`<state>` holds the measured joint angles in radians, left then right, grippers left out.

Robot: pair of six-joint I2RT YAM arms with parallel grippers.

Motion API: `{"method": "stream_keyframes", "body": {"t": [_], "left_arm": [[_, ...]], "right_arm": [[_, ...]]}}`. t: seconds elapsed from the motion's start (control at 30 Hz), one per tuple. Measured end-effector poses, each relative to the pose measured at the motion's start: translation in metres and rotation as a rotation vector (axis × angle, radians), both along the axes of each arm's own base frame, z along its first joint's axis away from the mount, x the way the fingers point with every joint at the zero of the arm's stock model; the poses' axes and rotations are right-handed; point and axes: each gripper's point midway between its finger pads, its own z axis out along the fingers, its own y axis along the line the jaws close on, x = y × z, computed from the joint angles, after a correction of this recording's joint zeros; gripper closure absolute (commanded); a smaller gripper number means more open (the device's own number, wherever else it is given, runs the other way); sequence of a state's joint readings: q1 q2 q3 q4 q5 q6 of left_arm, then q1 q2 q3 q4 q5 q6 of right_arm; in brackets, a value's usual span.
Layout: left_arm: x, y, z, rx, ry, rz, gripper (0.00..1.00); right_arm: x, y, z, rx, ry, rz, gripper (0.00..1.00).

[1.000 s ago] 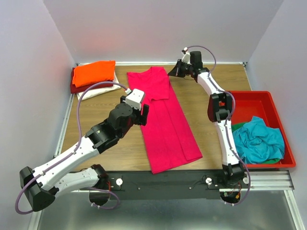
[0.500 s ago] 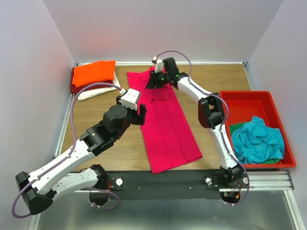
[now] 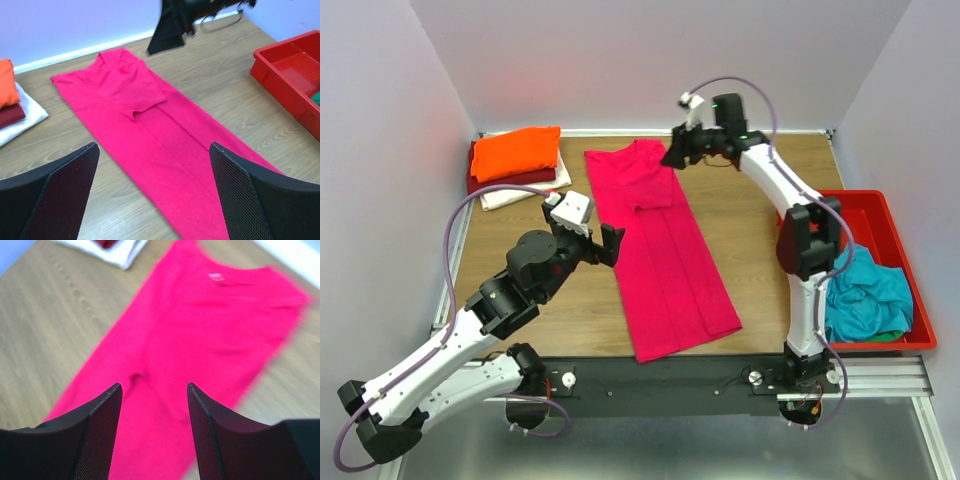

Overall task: Fold and stack the t-shirts
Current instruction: Fold the tshirt

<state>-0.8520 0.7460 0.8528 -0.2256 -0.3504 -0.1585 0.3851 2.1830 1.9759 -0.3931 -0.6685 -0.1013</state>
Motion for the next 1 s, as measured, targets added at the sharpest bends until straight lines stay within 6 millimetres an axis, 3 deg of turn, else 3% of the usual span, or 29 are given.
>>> {"method": "stream_keyframes", "body": {"t": [0.07,0.17,0.23,0.63,0.8,1.0], "left_arm": [[-0.001,-0.003,0.000,0.000,-0.003,-0.018,0.02],[-0.002,-0.010,-0.004,-0.001,0.002,-0.047,0.02],[-0.002,-0.016,-0.013,0.002,0.020,-0.073,0.03],[-0.008,-0.026,-0.033,-0.025,0.082,-0.114,0.03],[-0.006,-0.028,-0.039,-0.015,0.097,-0.110,0.03],[-0.002,-0.029,-0.046,0.004,0.111,-0.096,0.03]], "right_arm": [[0.011,-0.032,0.013,0.007,-0.025,-0.045,0.36],[0.025,-0.070,0.017,0.023,-0.007,-0.116,0.36],[0.029,-0.080,0.010,0.041,0.041,-0.149,0.36],[0.085,-0.059,-0.098,0.128,0.373,-0.296,0.53],[0.112,-0.057,-0.111,0.149,0.359,-0.352,0.53],[0.122,-0.058,-0.119,0.168,0.364,-0.393,0.57]]}}
